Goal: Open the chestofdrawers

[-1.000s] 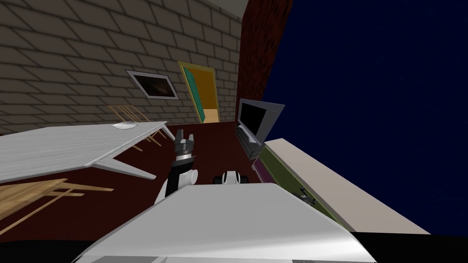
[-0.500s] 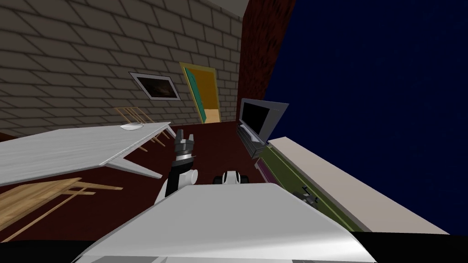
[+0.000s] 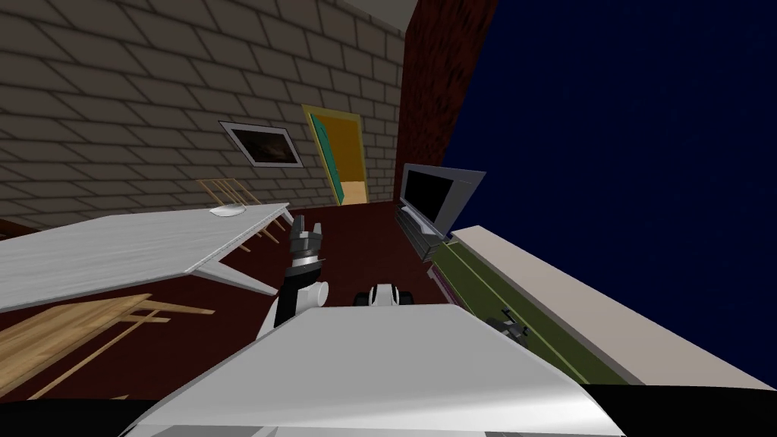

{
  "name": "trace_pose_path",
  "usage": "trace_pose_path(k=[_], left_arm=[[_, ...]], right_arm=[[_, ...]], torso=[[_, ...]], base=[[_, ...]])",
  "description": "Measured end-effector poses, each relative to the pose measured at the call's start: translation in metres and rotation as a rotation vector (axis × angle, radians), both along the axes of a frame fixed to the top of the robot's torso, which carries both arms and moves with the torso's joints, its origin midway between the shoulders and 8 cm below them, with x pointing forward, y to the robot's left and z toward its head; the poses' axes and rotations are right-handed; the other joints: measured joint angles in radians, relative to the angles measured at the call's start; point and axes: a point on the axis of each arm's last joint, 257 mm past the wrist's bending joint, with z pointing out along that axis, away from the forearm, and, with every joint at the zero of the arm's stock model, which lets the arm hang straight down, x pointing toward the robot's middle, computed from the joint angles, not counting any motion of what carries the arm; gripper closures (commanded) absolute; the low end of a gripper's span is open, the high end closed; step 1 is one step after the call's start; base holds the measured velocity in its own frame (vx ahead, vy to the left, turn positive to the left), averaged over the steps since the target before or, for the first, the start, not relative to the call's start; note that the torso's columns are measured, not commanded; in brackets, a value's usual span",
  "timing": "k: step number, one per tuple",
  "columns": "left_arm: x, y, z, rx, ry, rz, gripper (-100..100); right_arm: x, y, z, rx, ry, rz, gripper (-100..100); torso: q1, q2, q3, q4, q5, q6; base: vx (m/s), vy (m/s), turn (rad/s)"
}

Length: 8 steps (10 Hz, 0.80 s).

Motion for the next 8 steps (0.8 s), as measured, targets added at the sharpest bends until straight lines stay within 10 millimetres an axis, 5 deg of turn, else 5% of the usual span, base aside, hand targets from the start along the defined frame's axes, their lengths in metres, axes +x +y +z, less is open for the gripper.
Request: trace_pose_path(k=[1, 2, 8], left_arm=[[0.0, 0.0, 0.0, 0.0, 0.0, 0.0, 0], [0.0, 0.0, 0.0, 0.0, 0.0, 0.0, 0], [0.0, 0.0, 0.0, 0.0, 0.0, 0.0, 0]], right_arm=[[0.0, 0.003, 0.0, 0.006, 0.0, 0.003, 100], [0.0, 0.005, -0.001, 0.009, 0.002, 0.004, -100], [0.017, -0.06, 0.031, -0.001, 0.002, 0.001, -100]], torso=[[-0.001, 0.001, 0.0, 0.0, 0.0, 0.0], [-0.007, 0.0, -0.002, 0.001, 0.004, 0.001], [0.006, 0.002, -0.002, 0.001, 0.009, 0.001]], base=[[-0.036, 0.106, -0.008], [-0.014, 0.075, -0.004], [-0.038, 0.118, -0.012]])
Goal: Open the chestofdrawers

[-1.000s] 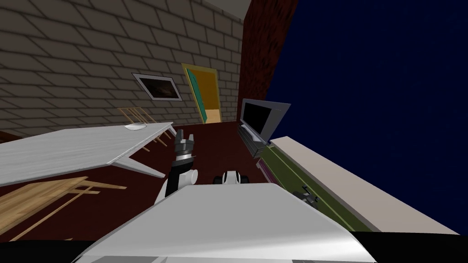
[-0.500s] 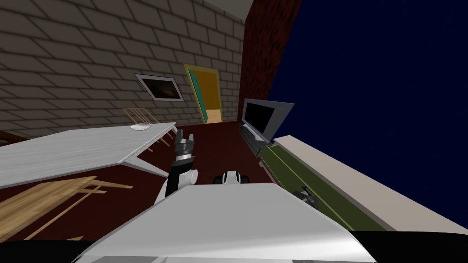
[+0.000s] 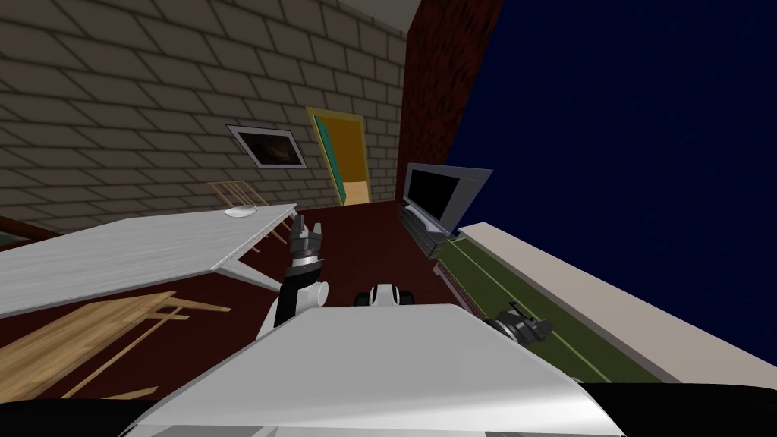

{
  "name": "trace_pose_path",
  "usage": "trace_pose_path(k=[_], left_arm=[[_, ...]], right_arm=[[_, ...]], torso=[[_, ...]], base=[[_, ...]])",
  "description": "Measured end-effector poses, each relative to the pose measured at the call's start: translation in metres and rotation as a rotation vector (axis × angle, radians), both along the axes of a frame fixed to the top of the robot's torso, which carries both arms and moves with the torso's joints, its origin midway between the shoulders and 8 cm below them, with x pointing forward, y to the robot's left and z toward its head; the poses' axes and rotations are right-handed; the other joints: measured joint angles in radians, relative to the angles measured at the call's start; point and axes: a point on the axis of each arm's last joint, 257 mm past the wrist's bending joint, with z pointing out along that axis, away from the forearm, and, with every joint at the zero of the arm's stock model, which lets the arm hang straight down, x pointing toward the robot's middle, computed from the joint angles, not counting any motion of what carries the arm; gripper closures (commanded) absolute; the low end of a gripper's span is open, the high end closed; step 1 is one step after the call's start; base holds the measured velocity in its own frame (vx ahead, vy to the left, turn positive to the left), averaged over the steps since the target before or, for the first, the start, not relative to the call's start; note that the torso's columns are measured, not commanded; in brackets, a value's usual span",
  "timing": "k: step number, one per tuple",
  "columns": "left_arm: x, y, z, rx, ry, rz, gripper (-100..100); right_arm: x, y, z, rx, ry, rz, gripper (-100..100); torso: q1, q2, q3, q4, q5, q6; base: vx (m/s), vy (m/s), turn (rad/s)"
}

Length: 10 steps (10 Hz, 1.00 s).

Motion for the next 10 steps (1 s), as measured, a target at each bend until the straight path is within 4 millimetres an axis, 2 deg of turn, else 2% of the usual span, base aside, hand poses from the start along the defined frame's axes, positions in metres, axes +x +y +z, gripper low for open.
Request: trace_pose_path(k=[2, 4, 5, 10], left_arm=[[0.0, 0.0, 0.0, 0.0, 0.0, 0.0, 0], [0.0, 0.0, 0.0, 0.0, 0.0, 0.0, 0], [0.0, 0.0, 0.0, 0.0, 0.0, 0.0, 0], [0.0, 0.0, 0.0, 0.0, 0.0, 0.0, 0]], right_arm=[[0.008, -0.021, 0.015, -0.005, 0.001, 0.003, -100], [0.019, -0.041, 0.025, -0.001, 0.004, 0.008, -100], [0.019, -0.041, 0.024, 0.004, 0.008, 0.009, 0], [0.017, -0.039, 0.019, 0.016, 0.013, 0.009, 0]], torso=[[-0.002, -0.001, -0.001, 0.0, -0.001, 0.0], [0.005, -0.001, -0.002, 0.001, 0.005, -0.003], [0.004, -0.001, -0.002, 0.001, 0.005, -0.002], [0.001, 0.0, -0.001, 0.0, 0.001, 0.0]], base=[[-0.029, 0.117, -0.018], [-0.019, 0.087, -0.017], [-0.004, 0.009, -0.005], [0.0, 0.0, 0.0]])
